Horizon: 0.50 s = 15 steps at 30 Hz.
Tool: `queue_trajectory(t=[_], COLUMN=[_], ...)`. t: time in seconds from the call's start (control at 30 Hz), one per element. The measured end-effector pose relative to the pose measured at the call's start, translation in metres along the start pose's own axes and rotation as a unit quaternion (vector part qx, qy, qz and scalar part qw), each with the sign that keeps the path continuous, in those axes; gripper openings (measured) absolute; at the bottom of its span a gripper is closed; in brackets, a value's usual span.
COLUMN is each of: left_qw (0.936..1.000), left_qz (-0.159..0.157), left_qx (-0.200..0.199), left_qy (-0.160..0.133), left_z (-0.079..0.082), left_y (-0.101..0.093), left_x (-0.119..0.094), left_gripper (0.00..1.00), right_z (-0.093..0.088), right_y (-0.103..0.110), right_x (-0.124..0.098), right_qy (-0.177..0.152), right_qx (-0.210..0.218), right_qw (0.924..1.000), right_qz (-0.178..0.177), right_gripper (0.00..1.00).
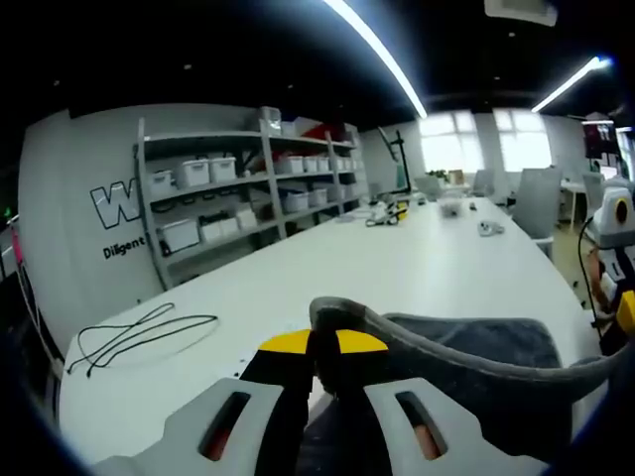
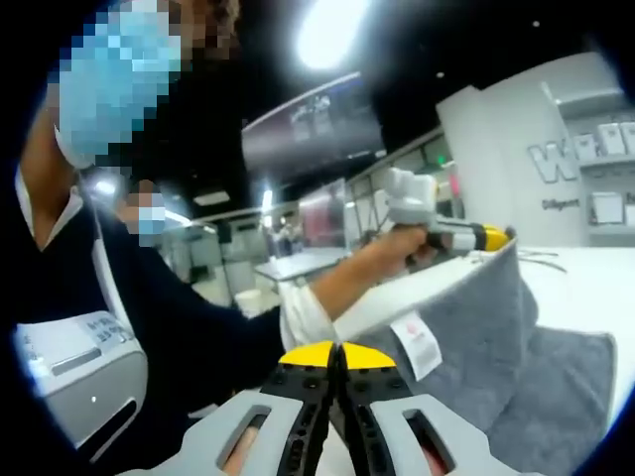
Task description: Open the folded towel by lifting each exposed corner and separating the folded layers until the towel lies flat within the target outline without major curled edges
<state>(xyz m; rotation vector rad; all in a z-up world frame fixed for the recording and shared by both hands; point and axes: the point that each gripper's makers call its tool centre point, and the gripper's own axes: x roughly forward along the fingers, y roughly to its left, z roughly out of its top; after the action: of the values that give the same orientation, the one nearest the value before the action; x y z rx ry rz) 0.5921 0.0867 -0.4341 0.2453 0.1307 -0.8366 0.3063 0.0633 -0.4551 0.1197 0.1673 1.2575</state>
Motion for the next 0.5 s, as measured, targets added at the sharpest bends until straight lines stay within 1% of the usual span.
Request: queue_trajectory(t=[0.23, 0.4, 0.5], left_qw=[1.0, 1.0, 1.0], left_qz=[0.001, 0.003, 0.0], left_qx=[0.008, 0.005, 0.006], left_qy=[-0.003, 0.004, 0.003], left_z=[-0.001, -0.003, -0.001], left_y=[0.005, 0.01, 0.01], left_x=[-0.003, -0.01, -0.012], left_gripper=[0.07, 0.07, 0.07], right_z=[-0.002, -0.004, -0.003], right_y=[0.004, 0.009, 0.014], right_x=[0.014, 0.022, 0.028], right_qy=[0.02, 0.022, 0.016], right_qx=[-0.034, -0.051, -0.05], right_qw=[0.9986, 0.9972, 0.9965], right_qz=[0.034, 0.05, 0.064], right_gripper=[0.0, 0.0, 0.0])
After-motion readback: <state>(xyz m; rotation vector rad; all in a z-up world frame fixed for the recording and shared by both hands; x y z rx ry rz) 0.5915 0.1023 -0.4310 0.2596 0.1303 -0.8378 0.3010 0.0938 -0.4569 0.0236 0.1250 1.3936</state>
